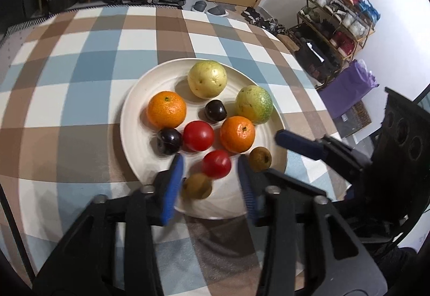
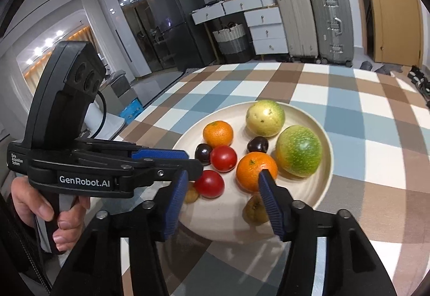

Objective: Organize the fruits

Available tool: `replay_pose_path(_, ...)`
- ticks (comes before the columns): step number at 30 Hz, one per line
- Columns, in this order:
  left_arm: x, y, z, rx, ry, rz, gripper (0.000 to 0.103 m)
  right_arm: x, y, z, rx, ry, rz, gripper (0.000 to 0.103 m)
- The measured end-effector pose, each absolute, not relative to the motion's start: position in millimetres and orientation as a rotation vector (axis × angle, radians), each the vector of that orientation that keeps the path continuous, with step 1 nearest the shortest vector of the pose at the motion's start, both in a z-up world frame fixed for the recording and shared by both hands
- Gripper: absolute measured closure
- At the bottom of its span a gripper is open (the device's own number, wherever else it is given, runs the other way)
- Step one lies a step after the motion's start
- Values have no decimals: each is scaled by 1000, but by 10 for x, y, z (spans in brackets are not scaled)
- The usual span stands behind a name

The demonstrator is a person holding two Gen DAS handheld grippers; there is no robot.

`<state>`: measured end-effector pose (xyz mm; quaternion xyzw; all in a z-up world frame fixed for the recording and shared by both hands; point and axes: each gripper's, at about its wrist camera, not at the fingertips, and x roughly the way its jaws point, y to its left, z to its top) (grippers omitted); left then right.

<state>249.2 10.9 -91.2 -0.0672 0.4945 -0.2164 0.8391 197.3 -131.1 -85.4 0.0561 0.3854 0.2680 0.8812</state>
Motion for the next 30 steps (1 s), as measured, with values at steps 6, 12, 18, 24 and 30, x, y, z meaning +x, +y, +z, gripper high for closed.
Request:
replay_pose_path(6,2371,132,-783,-132,1007,-446,47,1858,-1383,-744,128,776,542,33)
replay_pose_path(12,2179,156,-585,-117,942,-425,47,1720,-1352,-631,56,760,523,27)
replay_pose_path(18,1976,201,-402,-122,889,-406,38,1579,-1419,-486,49,727,488,20)
replay_pose_path(24,1719,266,-216,-95,827,-306,31,1442,-1545,-317,100,689,467,17)
replay_pose_path(30,1444,324,-35,-83,746,-266,23,1249,-1613,-165,145,643,465,15)
